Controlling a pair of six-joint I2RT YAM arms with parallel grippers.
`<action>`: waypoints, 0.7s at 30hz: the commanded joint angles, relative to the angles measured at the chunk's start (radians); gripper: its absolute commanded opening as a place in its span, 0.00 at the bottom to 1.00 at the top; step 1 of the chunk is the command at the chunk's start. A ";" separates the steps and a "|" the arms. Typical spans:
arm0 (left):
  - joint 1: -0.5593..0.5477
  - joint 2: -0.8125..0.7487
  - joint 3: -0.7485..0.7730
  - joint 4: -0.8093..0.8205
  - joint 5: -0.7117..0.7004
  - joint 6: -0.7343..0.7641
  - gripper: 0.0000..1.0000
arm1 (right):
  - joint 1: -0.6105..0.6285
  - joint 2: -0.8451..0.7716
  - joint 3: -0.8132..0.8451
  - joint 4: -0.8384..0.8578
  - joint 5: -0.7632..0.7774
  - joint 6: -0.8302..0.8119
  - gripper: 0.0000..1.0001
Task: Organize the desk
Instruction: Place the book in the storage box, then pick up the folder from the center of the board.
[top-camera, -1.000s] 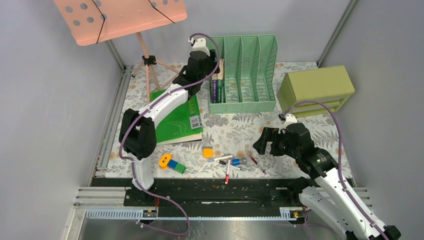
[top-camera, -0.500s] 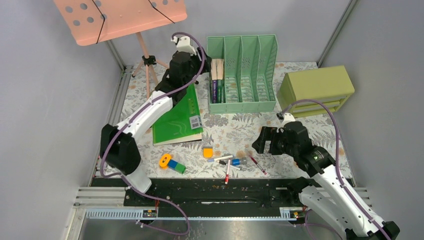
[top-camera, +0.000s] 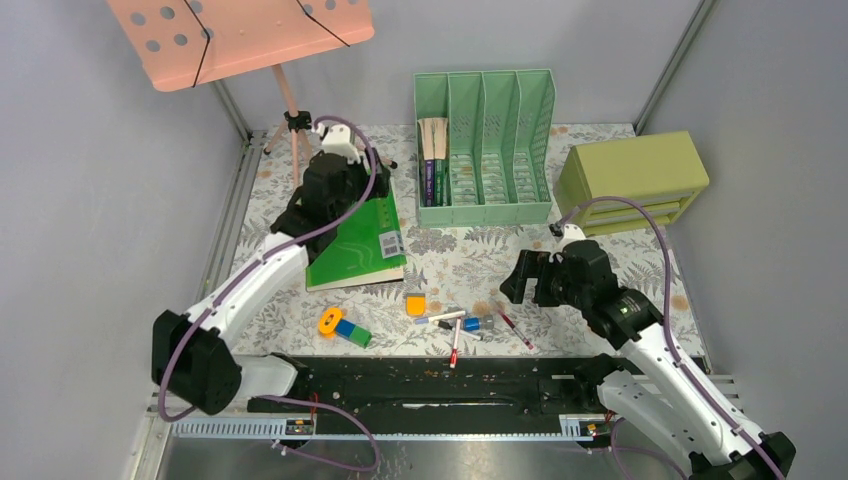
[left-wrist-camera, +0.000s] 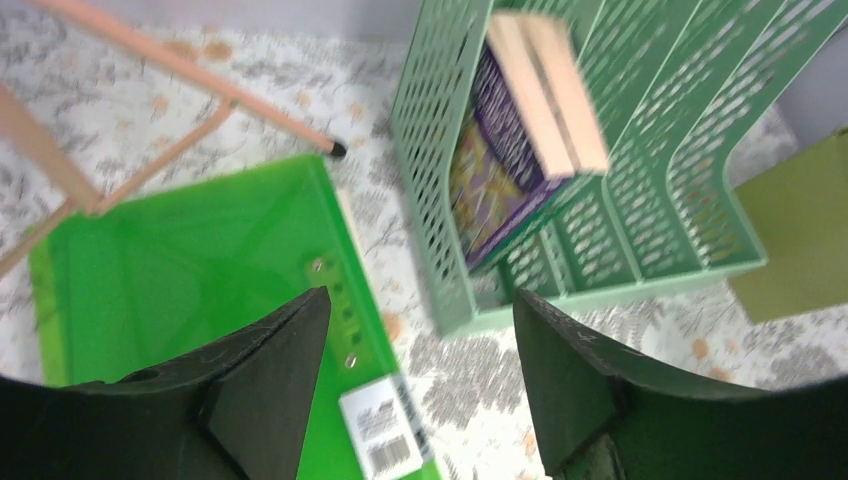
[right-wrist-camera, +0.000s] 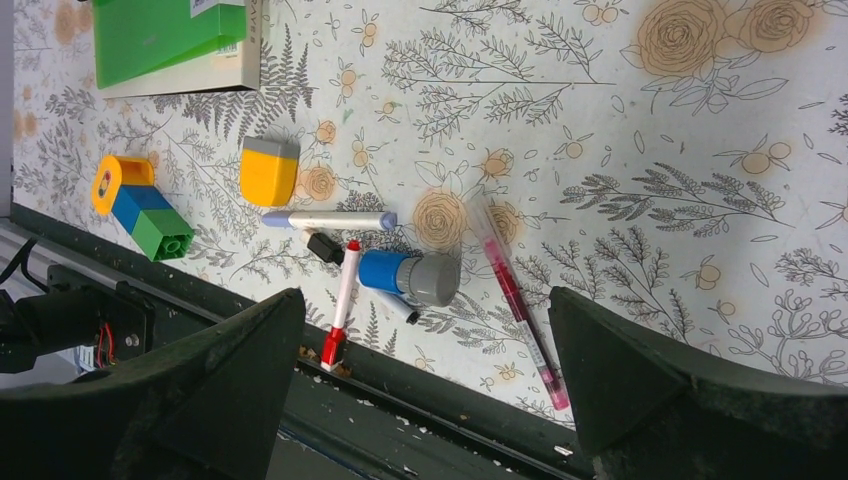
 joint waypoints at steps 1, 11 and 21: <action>0.007 -0.098 -0.089 -0.082 0.025 0.020 0.69 | -0.002 0.023 -0.014 0.067 -0.025 0.031 1.00; 0.009 -0.236 -0.318 -0.291 0.156 -0.079 0.83 | -0.002 0.082 -0.026 0.154 -0.060 0.063 0.99; 0.018 -0.400 -0.502 -0.416 0.140 -0.182 0.87 | -0.002 0.156 -0.042 0.205 -0.117 0.081 0.99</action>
